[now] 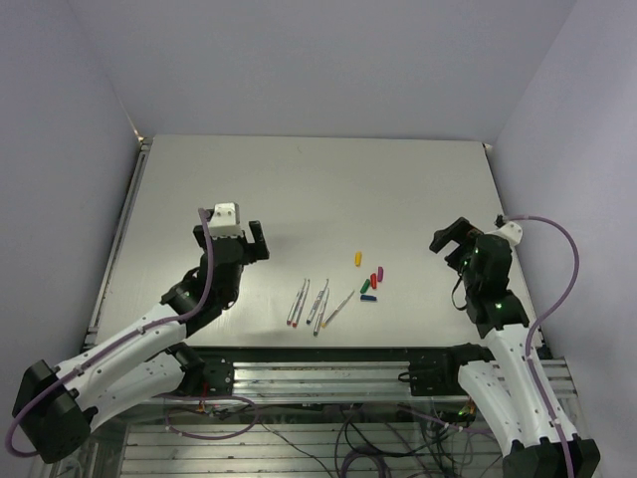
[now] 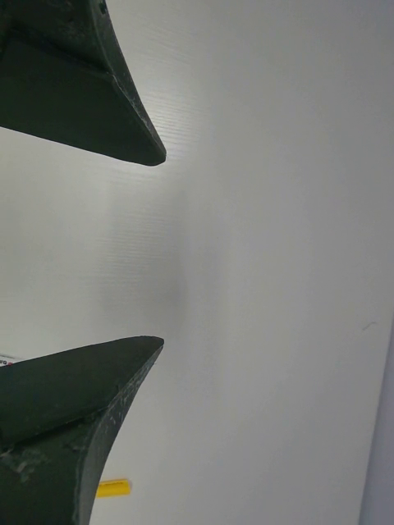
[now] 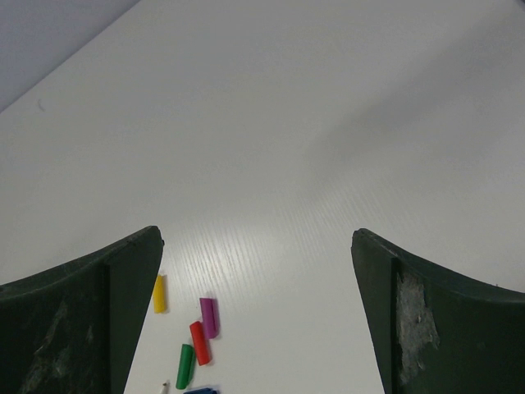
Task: Insert the pens into the pen caps
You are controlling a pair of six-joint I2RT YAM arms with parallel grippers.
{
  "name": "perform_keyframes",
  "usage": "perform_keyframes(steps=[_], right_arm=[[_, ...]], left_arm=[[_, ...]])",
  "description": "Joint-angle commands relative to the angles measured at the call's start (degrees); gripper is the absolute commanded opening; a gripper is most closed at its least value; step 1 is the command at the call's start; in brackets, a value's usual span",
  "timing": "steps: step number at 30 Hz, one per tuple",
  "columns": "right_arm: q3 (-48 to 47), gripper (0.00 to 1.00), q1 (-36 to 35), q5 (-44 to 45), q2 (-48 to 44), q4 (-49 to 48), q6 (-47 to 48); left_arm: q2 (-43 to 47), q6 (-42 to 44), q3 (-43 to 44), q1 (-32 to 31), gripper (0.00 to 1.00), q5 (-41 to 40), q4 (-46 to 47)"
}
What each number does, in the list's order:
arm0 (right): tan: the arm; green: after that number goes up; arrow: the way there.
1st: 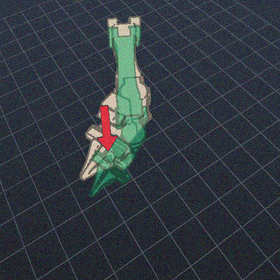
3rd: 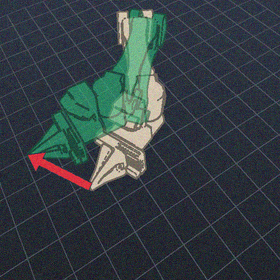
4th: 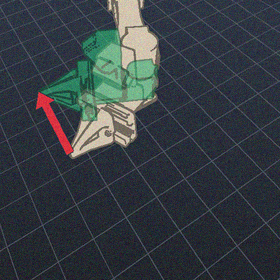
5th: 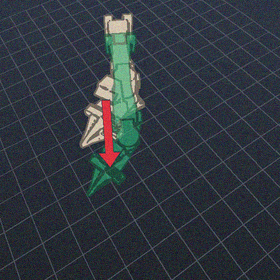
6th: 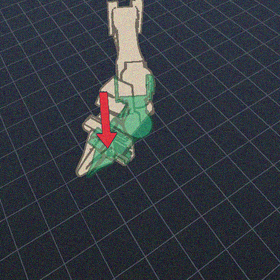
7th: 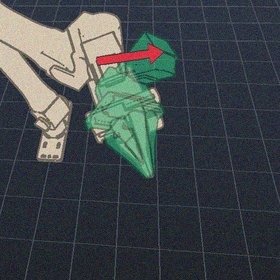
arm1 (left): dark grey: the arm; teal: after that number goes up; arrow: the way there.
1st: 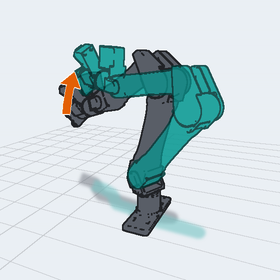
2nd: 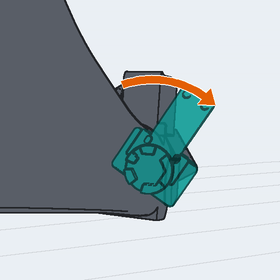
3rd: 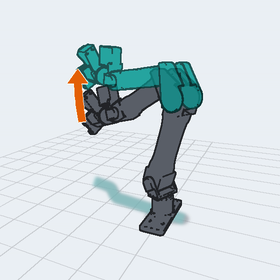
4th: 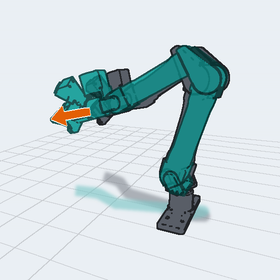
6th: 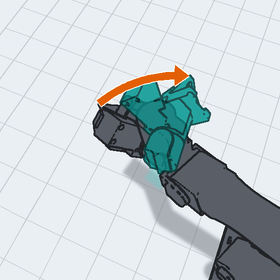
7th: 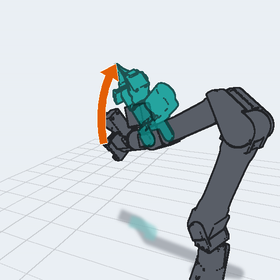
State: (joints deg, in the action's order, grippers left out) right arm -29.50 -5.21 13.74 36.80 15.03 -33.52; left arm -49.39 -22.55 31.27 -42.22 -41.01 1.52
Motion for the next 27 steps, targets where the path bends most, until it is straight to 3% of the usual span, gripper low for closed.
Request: perform_keyframes(steps=[1,6,12,17,22,27], right_arm=[[-0.67,1.0,-0.16,-4.39,3.76,-1.95,-1.11],[-2.81,1.0,-0.24,-6.49,8.84,-0.52,0.3],[1.03,1.0,-1.55,-12.28,6.52,-7.96,-1.62],[-0.9,1.0,-13.12,1.61,7.76,-7.76,0.09],[-5.82,1.0,-26.15,13.68,16.47,-5.55,-0.29],[-10.77,1.0,-37.09,31.11,25.61,-2.08,-1.47]], left_arm=[[-4.34,-4.41,1.95,-0.17,0.96,-0.33,-1.57],[-8.58,-4.7,3.86,-0.23,0.96,3.3,-0.73],[-7.13,-3.95,-0.56,-0.22,0.96,8.39,7.9],[-11.39,-3.93,1.97,-0.69,0.96,9.38,3.22],[-15.12,-5.62,3.74,-3.22,0.96,7.29,-1.0],[-15.65,-7.61,3.52,-4.15,0.96,9.58,-2.6]])
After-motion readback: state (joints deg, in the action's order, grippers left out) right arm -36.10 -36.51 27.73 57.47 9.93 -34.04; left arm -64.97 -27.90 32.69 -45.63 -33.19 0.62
